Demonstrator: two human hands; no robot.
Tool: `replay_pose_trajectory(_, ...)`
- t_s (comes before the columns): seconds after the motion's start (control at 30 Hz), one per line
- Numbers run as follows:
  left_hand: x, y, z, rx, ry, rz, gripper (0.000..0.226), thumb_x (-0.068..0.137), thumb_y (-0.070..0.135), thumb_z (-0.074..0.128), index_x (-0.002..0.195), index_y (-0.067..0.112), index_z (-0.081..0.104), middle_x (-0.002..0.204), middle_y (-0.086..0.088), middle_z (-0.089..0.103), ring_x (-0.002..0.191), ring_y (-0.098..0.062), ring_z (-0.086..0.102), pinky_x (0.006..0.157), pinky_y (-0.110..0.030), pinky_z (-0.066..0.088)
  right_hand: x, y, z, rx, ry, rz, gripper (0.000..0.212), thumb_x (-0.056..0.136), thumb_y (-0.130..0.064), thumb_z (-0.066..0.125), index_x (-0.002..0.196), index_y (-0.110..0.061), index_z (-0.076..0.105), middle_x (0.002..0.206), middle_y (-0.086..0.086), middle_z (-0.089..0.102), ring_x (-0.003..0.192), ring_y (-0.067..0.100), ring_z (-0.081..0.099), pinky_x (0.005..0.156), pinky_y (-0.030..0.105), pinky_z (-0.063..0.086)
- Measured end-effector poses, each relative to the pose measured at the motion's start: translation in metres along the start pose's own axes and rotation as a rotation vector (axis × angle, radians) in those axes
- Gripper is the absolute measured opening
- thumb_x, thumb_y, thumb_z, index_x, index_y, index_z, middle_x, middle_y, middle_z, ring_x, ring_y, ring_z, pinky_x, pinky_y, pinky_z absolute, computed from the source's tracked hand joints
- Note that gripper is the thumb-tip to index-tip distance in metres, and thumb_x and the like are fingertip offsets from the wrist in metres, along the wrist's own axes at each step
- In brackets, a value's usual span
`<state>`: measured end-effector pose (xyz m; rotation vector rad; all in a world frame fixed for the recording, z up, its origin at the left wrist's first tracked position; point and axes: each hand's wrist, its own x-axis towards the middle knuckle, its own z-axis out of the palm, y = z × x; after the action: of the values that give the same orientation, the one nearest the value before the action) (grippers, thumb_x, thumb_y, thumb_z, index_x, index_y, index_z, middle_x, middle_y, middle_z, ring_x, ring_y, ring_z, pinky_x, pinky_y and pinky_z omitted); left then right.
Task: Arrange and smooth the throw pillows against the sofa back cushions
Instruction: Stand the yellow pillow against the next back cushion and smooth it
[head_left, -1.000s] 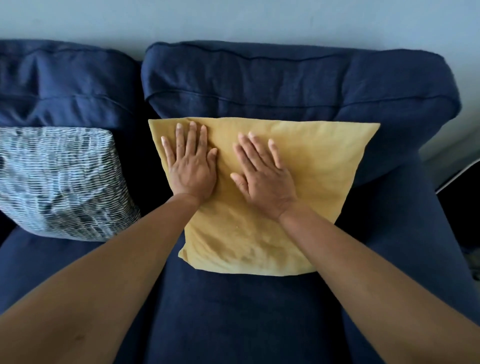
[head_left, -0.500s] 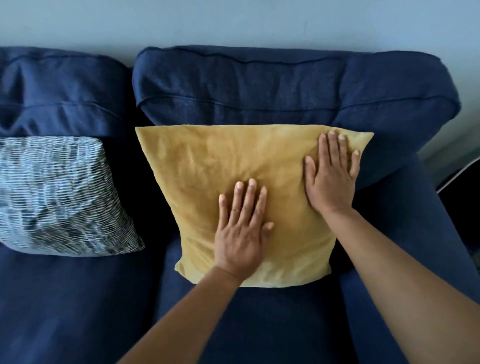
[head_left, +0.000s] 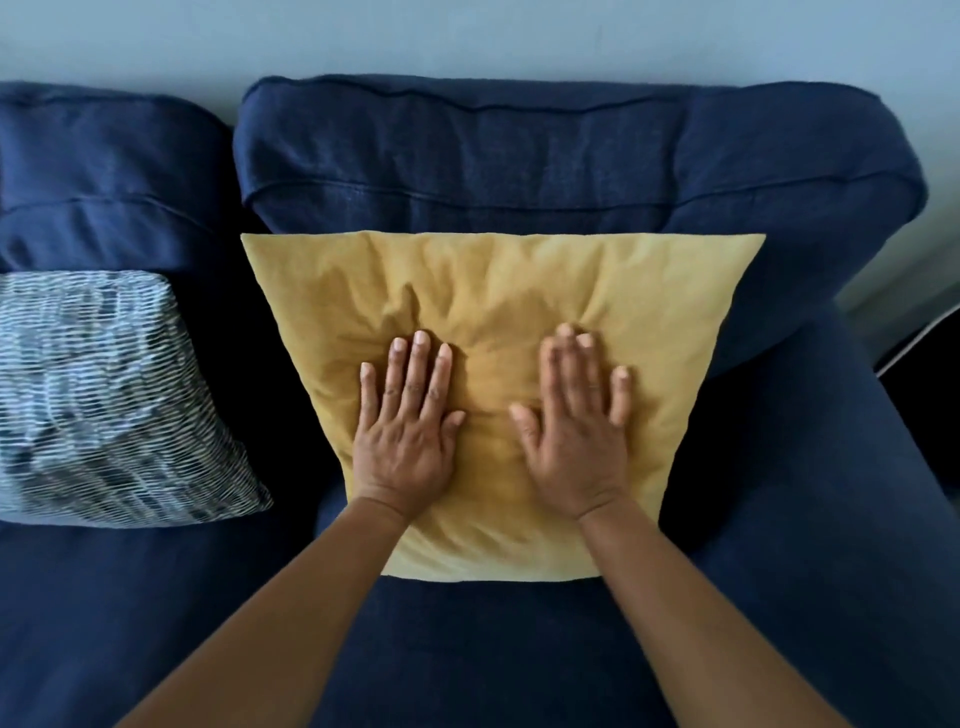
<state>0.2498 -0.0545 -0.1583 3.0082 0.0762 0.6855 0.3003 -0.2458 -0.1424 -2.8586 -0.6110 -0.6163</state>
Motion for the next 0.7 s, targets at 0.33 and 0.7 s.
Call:
replay_pose_trajectory(0.33, -0.005, 0.001, -0.003, 0.006, -0.014, -0.065, 0.063, 0.105, 0.039, 0.028, 0.16, 0.009, 0.017, 0.167, -0.012, 0.012, 0.155, -0.027, 0.005, 0.124, -0.055, 0.0, -0.014, -0.001, -0.022, 0.146, 0.234, 0.008, 0.072, 0.105, -0.05, 0.022, 0.161, -0.008, 0.004, 0.169, 0.01, 0.0, 0.157, 0.027, 0.003, 0.124, 0.051, -0.005)
replay_pose_trajectory(0.7, -0.007, -0.001, -0.015, -0.034, 0.026, -0.107, 0.062, 0.106, 0.035, 0.034, 0.159, 0.008, 0.015, 0.167, -0.017, 0.011, 0.155, -0.03, 0.003, 0.123, -0.058, 0.0, -0.078, 0.044, 0.028, -0.103, -0.034, 0.121, 0.074, 0.105, -0.052, 0.024, 0.161, -0.007, 0.008, 0.169, 0.009, 0.004, 0.157, 0.023, 0.004, 0.124, 0.053, 0.003)
